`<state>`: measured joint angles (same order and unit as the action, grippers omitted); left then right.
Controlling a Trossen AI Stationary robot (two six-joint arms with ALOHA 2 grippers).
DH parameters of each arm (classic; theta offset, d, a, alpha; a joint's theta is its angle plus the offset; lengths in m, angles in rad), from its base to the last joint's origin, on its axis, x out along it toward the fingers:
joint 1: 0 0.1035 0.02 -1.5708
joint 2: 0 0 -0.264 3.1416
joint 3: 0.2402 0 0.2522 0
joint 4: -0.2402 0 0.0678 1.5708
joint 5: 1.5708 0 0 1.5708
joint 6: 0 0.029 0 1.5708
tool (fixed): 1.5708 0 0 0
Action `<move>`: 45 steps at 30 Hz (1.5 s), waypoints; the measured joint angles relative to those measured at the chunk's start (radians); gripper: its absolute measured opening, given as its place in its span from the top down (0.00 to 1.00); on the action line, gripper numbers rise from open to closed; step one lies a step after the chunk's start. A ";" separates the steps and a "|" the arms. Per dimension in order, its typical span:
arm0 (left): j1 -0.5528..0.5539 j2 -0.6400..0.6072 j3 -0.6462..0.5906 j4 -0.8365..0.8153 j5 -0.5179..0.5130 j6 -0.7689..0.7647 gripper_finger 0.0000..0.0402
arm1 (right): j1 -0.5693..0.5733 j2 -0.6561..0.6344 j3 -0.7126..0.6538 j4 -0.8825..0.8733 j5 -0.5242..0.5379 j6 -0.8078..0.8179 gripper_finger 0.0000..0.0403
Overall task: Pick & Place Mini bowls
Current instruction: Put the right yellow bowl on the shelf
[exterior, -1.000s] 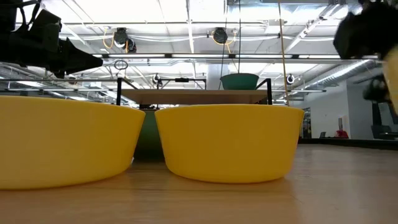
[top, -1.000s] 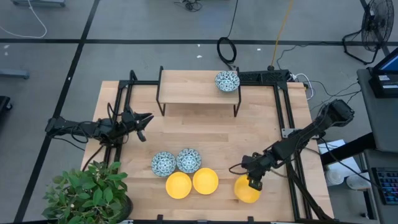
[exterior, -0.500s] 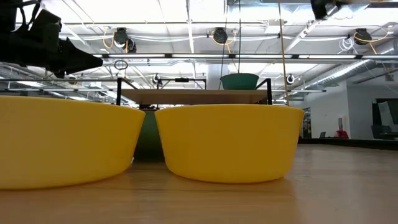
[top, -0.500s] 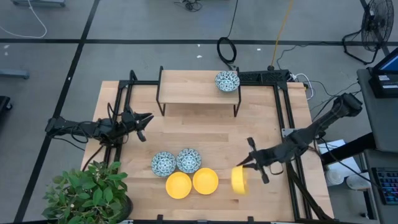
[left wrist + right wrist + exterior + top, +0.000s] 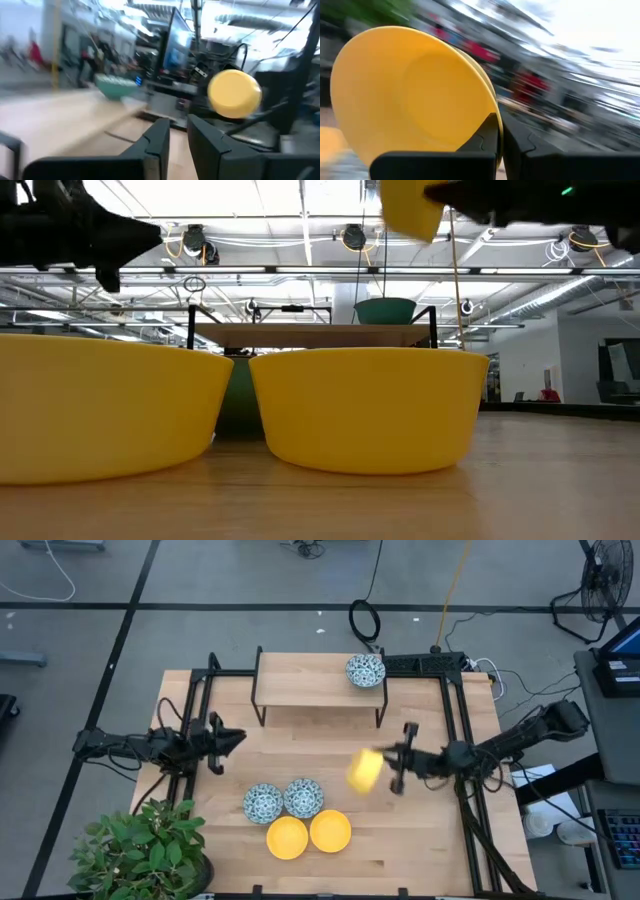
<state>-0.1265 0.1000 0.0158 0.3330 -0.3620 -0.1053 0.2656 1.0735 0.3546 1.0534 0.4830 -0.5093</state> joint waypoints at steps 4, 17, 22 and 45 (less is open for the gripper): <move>0.007 0.000 0.001 -0.022 -0.126 0.157 0.82 | -0.108 0.051 0.000 0.089 0.199 -0.094 1.00; 0.010 0.065 0.000 0.055 -0.112 -0.066 0.82 | -0.266 0.262 0.082 0.222 0.220 -0.291 1.00; -0.019 0.303 0.020 0.291 -0.058 0.003 0.82 | -0.268 0.320 0.160 0.230 0.218 -0.336 1.00; -0.031 1.252 0.828 0.027 -0.601 0.700 0.39 | -0.362 0.531 0.452 0.242 0.130 -0.378 1.00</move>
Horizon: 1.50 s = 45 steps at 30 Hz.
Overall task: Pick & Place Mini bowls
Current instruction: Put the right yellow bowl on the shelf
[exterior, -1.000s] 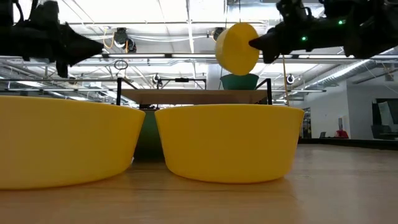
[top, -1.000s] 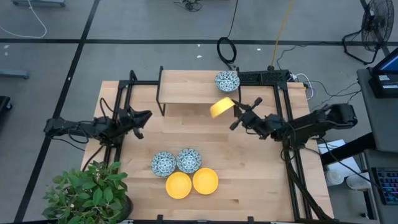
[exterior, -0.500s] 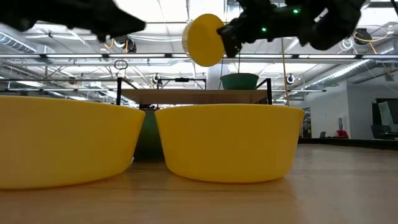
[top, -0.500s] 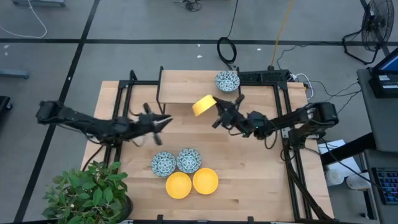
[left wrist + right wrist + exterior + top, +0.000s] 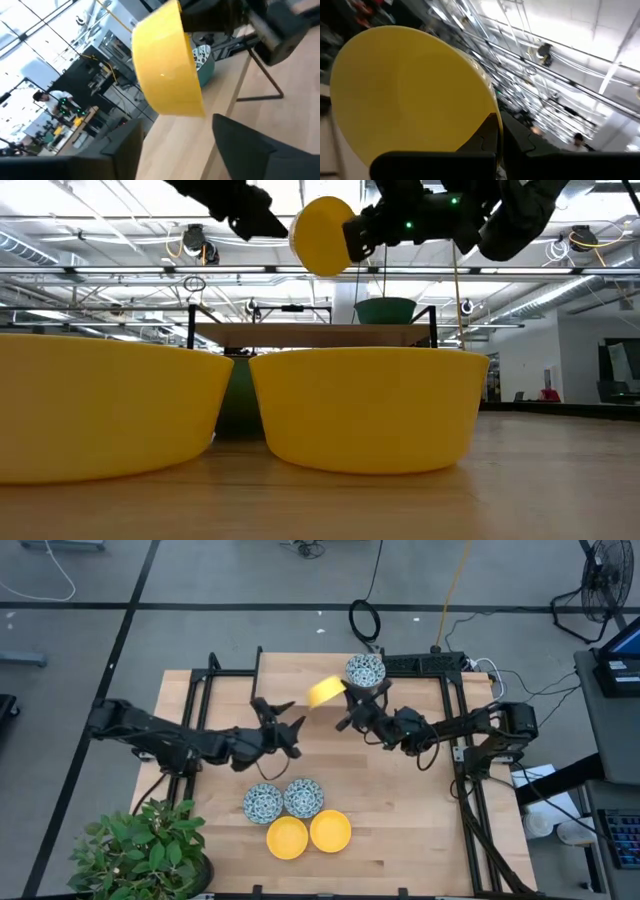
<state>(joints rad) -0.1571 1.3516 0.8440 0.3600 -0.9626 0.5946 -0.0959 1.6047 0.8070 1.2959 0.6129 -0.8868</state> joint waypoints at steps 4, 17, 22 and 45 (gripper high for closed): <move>0.021 0.040 0.002 0.064 0.002 0.036 0.32 | -0.017 0.000 0.000 0.005 -0.048 0.045 1.00; 0.114 0.056 0.002 0.175 0.128 0.027 0.32 | -0.016 0.000 0.000 -0.019 -0.120 0.108 1.00; 0.115 0.056 0.002 0.175 0.073 0.083 0.44 | -0.016 0.000 0.000 -0.043 -0.110 0.110 1.00; 0.076 0.005 0.022 0.400 -0.282 0.379 0.98 | 0.015 -0.002 -0.001 -0.175 -0.101 0.195 0.73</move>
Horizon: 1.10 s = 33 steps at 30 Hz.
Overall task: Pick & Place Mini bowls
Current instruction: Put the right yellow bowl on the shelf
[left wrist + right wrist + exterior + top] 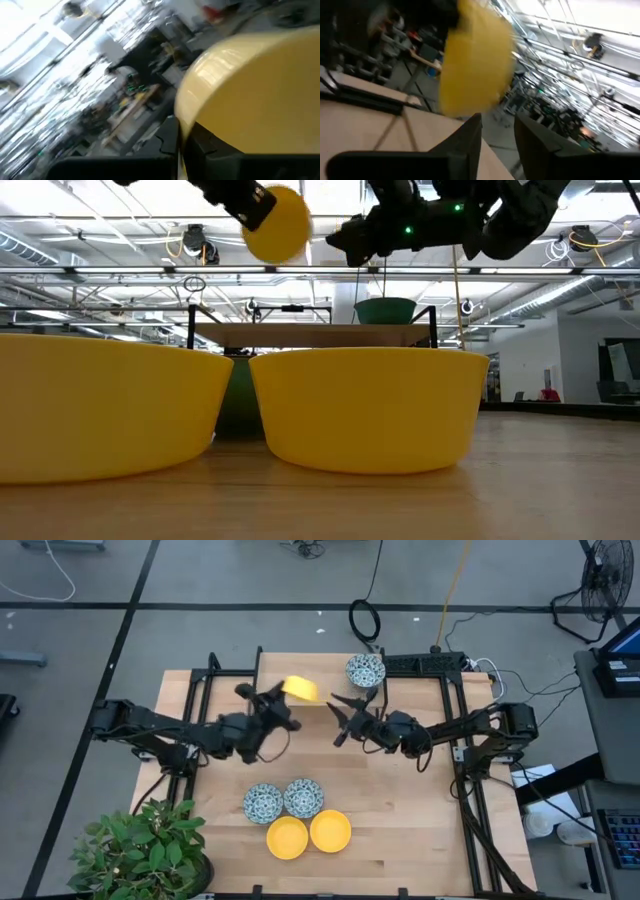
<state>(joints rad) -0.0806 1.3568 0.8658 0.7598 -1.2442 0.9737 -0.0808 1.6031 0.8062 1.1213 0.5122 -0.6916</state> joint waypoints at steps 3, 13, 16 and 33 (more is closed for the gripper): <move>0.007 -0.049 0.053 -0.002 -0.120 0.047 0.99 | 0.004 -0.023 0.000 -0.039 0.021 -0.004 0.69; 0.058 -0.132 0.163 -0.083 -0.206 0.068 0.98 | 0.003 -0.303 0.000 -0.614 -0.128 0.268 0.69; 0.084 -0.132 0.167 -0.106 -0.201 0.066 0.99 | 0.003 -0.390 0.000 -0.793 -0.180 0.340 0.70; 0.296 -0.124 0.371 -1.079 0.481 -0.802 0.99 | -0.003 -0.677 -0.185 -0.784 -0.145 0.387 0.71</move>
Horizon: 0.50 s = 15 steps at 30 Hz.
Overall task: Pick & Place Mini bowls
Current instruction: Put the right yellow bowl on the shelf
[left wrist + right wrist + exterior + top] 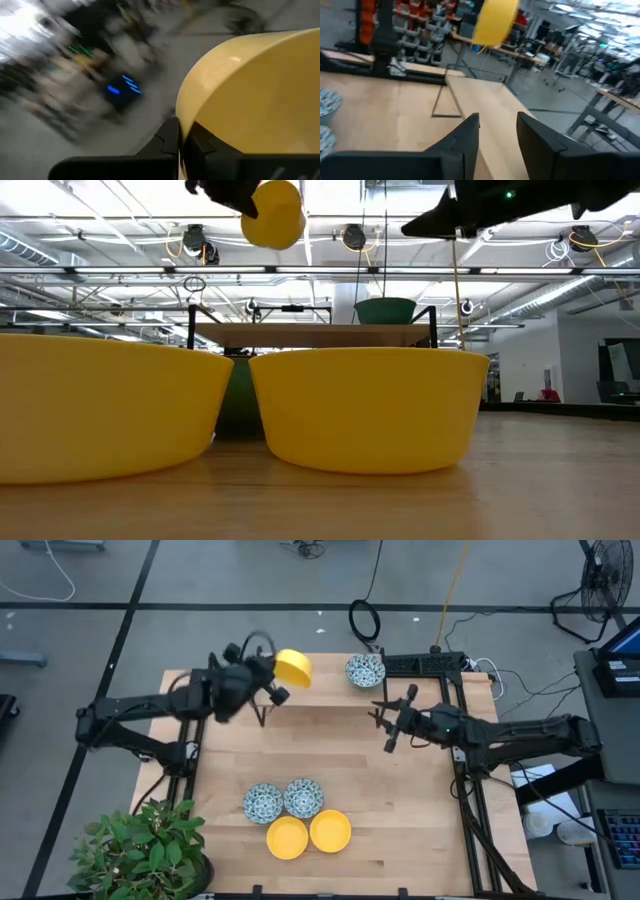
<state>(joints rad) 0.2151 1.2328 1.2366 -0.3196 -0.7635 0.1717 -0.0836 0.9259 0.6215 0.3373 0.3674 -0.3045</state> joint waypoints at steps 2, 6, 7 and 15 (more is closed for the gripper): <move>0.061 0.028 0.097 -0.148 0.089 -0.099 0.99 | -0.003 -0.013 -0.021 0.040 0.000 -0.009 0.71; 0.215 0.090 0.305 -0.479 0.256 -0.221 0.99 | -0.015 -0.032 -0.040 0.075 0.001 -0.017 0.71; 0.254 0.111 0.359 -0.538 0.319 -0.236 0.99 | -0.016 -0.034 -0.041 0.070 0.002 -0.014 0.71; 0.505 0.268 0.542 -0.814 0.731 -0.225 0.99 | -0.021 -0.028 -0.041 0.070 0.002 -0.004 0.71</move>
<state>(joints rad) 0.7199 1.5008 1.7782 -1.1336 -0.0323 -0.0533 -0.1051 0.8974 0.5800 0.4073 0.3695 -0.3080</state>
